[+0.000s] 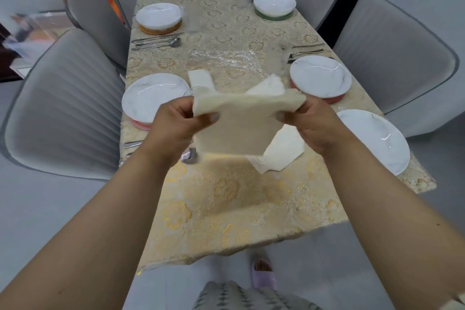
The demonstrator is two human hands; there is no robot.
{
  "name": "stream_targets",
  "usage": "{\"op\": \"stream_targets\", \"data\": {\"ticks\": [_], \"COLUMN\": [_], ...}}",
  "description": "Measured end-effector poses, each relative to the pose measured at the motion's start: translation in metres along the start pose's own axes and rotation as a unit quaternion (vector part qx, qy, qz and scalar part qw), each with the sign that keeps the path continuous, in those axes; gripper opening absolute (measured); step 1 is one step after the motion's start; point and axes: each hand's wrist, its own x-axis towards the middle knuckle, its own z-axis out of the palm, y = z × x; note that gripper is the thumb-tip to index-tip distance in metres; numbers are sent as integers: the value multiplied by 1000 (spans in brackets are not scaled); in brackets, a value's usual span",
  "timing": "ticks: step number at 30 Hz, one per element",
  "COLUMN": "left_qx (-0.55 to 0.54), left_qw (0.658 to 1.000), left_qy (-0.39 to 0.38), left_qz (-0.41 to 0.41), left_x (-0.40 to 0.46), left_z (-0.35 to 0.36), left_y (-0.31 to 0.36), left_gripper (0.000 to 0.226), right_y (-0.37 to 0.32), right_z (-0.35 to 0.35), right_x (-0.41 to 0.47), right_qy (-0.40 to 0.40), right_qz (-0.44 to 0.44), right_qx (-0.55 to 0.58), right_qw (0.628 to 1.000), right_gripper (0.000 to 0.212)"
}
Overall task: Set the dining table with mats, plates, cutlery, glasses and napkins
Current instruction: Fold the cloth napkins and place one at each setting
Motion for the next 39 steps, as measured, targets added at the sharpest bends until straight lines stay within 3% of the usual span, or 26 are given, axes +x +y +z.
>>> {"op": "stream_targets", "data": {"ticks": [4,12,14,17,19,24,28,34,35,37,39], "left_qx": [53,149,162,229,289,372,421,474,503,591,622], "left_qw": [996,958,955,941,925,892,870,857,849,794,756], "left_qy": [-32,-51,-18,39,60,95,108,125,130,115,11], "left_qz": [-70,-240,-246,-245,-239,-239,-233,-161,-101,80,202], "left_x": [-29,-88,-92,-92,-93,-92,-92,-95,-95,-95,-95], "left_z": [-8,-11,-10,-4,-1,4,12,18,17,15,15], "left_y": [-33,-121,-130,-137,-141,-145,-146,-146,-149,-159,-169], "left_gripper": [23,12,11,35,39,30,20,23,22,19,27], "right_y": [14,104,119,125,126,134,139,143,144,146,146], "right_z": [-2,4,7,16,23,38,44,48,48,48,47], "right_x": [-28,-78,-81,-80,-79,-72,-69,-66,-66,-66,-65], "right_qy": [-77,-90,-55,-9,13,86,116,142,145,144,141], "right_qz": [48,252,252,215,190,182,201,222,226,226,222], "right_qx": [-157,-230,-273,-362,-422,-534,-554,-549,-547,-551,-557], "right_qw": [984,936,927,907,887,821,799,793,793,790,787], "right_gripper": [29,11,9,33,40,34,27,26,26,25,24]}}
